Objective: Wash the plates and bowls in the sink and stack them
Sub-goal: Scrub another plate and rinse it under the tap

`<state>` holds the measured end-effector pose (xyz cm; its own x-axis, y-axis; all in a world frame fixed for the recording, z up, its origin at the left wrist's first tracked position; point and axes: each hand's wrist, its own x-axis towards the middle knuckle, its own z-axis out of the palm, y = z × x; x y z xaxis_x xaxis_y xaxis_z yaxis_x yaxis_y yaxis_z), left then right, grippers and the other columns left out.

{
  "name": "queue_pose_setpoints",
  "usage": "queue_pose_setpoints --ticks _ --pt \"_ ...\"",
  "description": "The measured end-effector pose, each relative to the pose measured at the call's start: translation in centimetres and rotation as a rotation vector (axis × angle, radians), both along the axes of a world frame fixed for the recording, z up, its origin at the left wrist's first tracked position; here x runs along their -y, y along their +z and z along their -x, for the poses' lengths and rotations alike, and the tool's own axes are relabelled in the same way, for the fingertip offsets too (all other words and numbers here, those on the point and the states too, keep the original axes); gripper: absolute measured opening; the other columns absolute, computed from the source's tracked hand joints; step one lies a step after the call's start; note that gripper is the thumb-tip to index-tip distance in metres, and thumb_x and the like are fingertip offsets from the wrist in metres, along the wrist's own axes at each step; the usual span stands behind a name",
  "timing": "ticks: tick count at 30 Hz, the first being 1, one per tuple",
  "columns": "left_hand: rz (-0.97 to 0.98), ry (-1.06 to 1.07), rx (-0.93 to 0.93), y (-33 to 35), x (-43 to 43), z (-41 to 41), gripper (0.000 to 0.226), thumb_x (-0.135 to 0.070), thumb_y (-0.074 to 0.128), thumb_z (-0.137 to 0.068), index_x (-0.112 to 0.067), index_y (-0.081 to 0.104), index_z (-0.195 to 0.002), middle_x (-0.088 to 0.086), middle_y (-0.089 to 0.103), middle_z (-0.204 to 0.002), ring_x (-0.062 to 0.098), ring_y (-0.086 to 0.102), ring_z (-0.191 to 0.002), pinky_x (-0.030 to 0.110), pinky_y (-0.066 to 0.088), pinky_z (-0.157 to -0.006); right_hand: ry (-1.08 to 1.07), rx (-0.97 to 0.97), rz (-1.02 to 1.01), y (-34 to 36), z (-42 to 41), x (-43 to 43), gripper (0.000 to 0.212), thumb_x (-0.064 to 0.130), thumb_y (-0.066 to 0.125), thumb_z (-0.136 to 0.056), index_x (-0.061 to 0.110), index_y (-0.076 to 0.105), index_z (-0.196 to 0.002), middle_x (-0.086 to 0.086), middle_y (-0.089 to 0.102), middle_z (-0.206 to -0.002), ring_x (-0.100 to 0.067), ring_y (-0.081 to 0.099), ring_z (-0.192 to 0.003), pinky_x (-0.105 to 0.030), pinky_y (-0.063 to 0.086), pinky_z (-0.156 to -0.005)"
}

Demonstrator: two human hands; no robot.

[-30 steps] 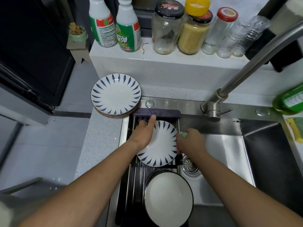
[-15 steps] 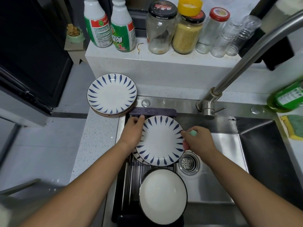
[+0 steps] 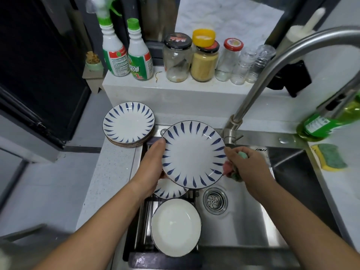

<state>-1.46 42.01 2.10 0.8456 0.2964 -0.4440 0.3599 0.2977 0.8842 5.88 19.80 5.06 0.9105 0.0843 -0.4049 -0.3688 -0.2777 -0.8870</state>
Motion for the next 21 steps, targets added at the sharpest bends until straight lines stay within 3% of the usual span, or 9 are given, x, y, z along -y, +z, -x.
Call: queue_pose_setpoints --ticks 2,3,5,7,10,13,15,18,21 --pt "-0.122 0.023 0.053 1.4 1.3 0.2 0.035 -0.036 0.037 -0.111 -0.028 0.071 -0.111 -0.006 0.077 -0.111 0.016 0.071 -0.111 0.037 0.056 -0.095 0.010 0.014 0.009 0.9 0.2 1.8 0.023 0.031 0.068 -0.092 0.009 0.066 -0.088 -0.011 0.072 -0.068 -0.017 0.064 -0.051 -0.029 0.054 -0.051" --pt "-0.189 0.025 0.078 2.3 2.0 0.3 0.033 -0.033 0.039 -0.111 -0.027 0.071 -0.103 -0.009 0.077 -0.103 0.012 0.070 -0.105 0.029 0.054 -0.094 0.015 0.014 0.001 1.3 0.1 3.0 0.024 0.033 0.065 -0.094 0.010 0.066 -0.091 -0.014 0.073 -0.072 -0.020 0.064 -0.053 -0.030 0.053 -0.052" --pt "-0.279 0.034 0.114 3.8 3.6 0.4 0.033 -0.026 0.042 -0.110 -0.031 0.065 -0.087 -0.018 0.068 -0.087 -0.010 0.063 -0.085 0.005 0.046 -0.079 0.065 0.001 -0.055 2.2 0.0 5.3 0.026 0.031 0.058 -0.097 0.007 0.065 -0.093 -0.021 0.073 -0.077 -0.027 0.061 -0.055 -0.025 0.044 -0.049" --pt "-0.374 0.000 0.148 5.4 5.8 0.8 0.032 -0.025 0.042 -0.110 -0.035 0.059 -0.085 -0.023 0.061 -0.087 -0.026 0.055 -0.074 -0.003 0.038 -0.069 0.097 -0.012 -0.099 3.5 0.1 7.9 0.027 0.027 0.059 -0.082 0.003 0.064 -0.093 -0.028 0.069 -0.079 -0.029 0.056 -0.061 -0.027 0.036 -0.052" --pt "-0.513 -0.037 0.203 6.9 8.3 1.0 0.029 -0.029 0.042 -0.110 -0.029 0.064 -0.092 -0.022 0.067 -0.092 -0.018 0.056 -0.084 0.008 0.040 -0.079 0.111 -0.005 -0.116 5.2 0.4 11.2 0.038 0.015 0.058 -0.065 0.006 0.060 -0.102 -0.025 0.066 -0.079 -0.029 0.058 -0.063 -0.033 0.036 -0.057" --pt "-0.634 -0.051 0.235 8.8 11.5 0.9 0.033 -0.032 0.041 -0.110 -0.031 0.057 -0.082 -0.028 0.062 -0.081 -0.009 0.053 -0.079 0.010 0.039 -0.073 0.131 0.067 -0.108 6.8 0.5 14.6 0.022 -0.001 0.061 -0.083 0.011 0.062 -0.101 -0.025 0.072 -0.087 -0.035 0.067 -0.073 -0.045 0.046 -0.069" --pt "-0.676 -0.058 0.237 9.8 13.3 0.9 0.033 -0.039 0.042 -0.110 -0.037 0.055 -0.079 -0.028 0.061 -0.078 -0.007 0.052 -0.077 0.020 0.040 -0.074 0.113 0.103 -0.147 7.4 0.2 16.3 0.022 -0.004 0.062 -0.091 0.015 0.066 -0.100 -0.019 0.073 -0.093 -0.038 0.071 -0.083 -0.050 0.054 -0.079" --pt "-0.709 -0.059 0.249 11.4 16.3 1.0 0.030 -0.051 0.040 -0.105 -0.044 0.056 -0.081 -0.027 0.059 -0.075 -0.003 0.050 -0.074 0.032 0.038 -0.073 0.141 0.175 -0.185 8.6 0.0 18.4 0.026 0.003 0.066 -0.092 0.025 0.070 -0.105 -0.016 0.072 -0.109 -0.027 0.069 -0.087 -0.037 0.053 -0.072" --pt "-0.732 -0.037 0.251 13.1 19.3 1.4 0.029 -0.058 0.039 -0.103 -0.041 0.059 -0.091 -0.026 0.062 -0.081 -0.005 0.054 -0.080 0.032 0.040 -0.077 0.188 0.295 -0.164 10.1 0.0 19.4 0.029 0.004 0.068 -0.091 0.028 0.069 -0.108 -0.005 0.073 -0.108 -0.015 0.069 -0.087 -0.024 0.053 -0.063"
